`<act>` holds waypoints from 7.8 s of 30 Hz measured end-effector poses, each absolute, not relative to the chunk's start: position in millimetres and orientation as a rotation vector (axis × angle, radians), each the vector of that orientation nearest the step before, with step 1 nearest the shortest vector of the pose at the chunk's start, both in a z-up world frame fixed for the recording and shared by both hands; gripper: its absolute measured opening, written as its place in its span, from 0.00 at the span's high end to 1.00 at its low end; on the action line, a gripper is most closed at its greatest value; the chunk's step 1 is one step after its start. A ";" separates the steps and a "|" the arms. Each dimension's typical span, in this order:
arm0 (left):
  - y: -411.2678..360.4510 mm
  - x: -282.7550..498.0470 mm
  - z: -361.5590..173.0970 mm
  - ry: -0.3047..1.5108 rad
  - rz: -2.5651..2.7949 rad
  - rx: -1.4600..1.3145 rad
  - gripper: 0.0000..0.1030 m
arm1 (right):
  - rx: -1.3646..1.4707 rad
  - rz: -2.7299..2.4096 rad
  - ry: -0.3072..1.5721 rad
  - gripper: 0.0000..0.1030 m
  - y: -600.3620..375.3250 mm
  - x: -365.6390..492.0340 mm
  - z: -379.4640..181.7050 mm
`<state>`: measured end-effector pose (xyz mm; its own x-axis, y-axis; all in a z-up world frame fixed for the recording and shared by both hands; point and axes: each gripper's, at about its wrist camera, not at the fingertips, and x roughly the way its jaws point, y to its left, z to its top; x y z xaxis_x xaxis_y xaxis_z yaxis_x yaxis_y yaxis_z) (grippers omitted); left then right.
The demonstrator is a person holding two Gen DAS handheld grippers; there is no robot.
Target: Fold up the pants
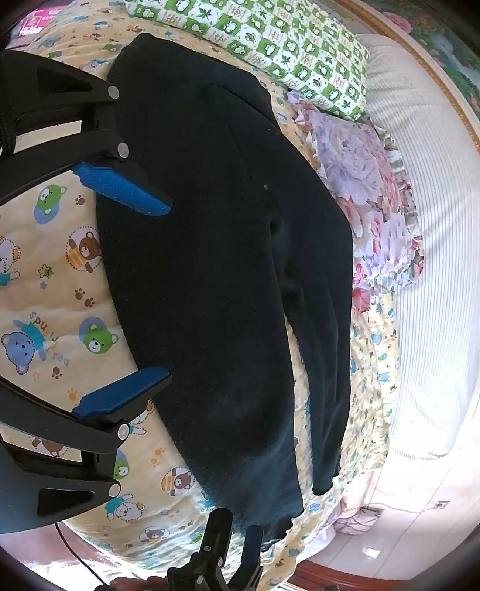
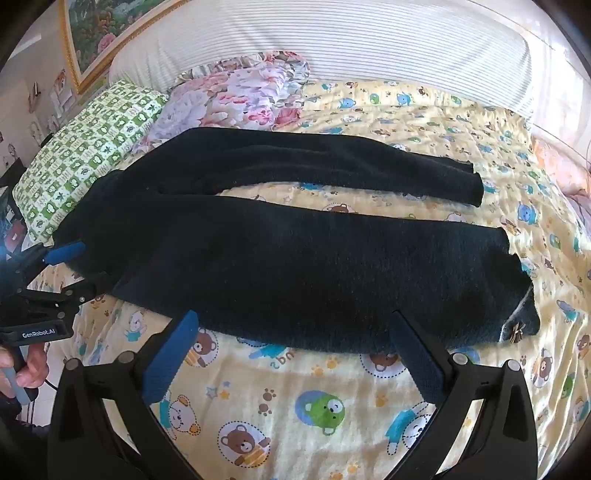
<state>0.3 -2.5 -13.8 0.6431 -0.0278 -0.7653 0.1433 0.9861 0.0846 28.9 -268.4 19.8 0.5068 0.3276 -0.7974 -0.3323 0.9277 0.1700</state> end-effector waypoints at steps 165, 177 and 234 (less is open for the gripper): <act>159.6 27.1 18.9 0.883 -0.389 -0.233 0.49 | 0.374 0.765 0.883 0.39 -248.7 70.3 33.9; 249.3 63.4 29.2 0.889 -0.259 -0.217 0.30 | 0.351 0.944 0.960 0.39 -138.9 92.1 28.6; 338.6 -51.7 -2.2 0.727 -0.155 -0.490 0.79 | 0.141 1.244 1.006 0.56 1.9 35.4 3.9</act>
<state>-51.7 338.6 -2.2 0.7415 -0.3023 -0.5990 -0.0310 0.8764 -0.4806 35.4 1.9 3.9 -0.0274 0.8308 -0.5559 -0.7173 0.3710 0.5898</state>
